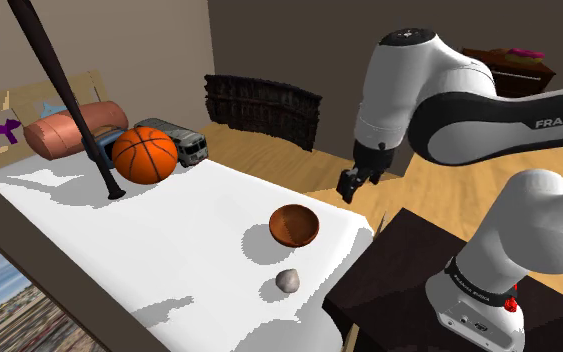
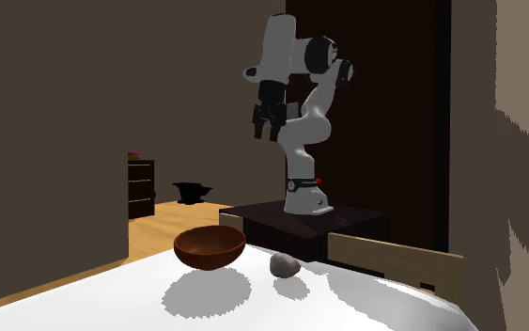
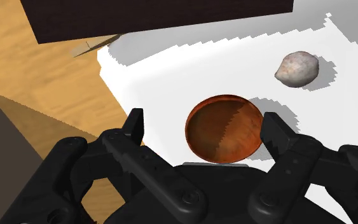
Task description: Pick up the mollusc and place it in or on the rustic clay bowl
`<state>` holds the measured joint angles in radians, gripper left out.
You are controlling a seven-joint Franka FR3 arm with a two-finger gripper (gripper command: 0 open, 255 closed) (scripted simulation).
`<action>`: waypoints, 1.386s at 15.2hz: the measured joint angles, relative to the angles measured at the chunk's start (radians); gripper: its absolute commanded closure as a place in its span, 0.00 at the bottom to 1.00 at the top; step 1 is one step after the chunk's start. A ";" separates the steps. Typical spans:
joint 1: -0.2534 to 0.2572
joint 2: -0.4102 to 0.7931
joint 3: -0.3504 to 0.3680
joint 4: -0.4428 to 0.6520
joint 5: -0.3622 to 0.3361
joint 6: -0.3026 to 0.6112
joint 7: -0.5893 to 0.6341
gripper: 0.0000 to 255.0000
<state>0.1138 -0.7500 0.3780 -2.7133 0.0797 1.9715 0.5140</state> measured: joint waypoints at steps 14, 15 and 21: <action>-0.209 0.595 0.489 0.083 -0.291 0.399 0.617 0.00; -0.238 0.664 0.518 0.113 -0.371 0.397 0.694 0.00; -0.128 1.104 0.435 0.316 -0.852 0.310 1.142 0.00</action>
<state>-0.0137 0.3535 0.8133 -2.3972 -0.7721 2.2812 1.6557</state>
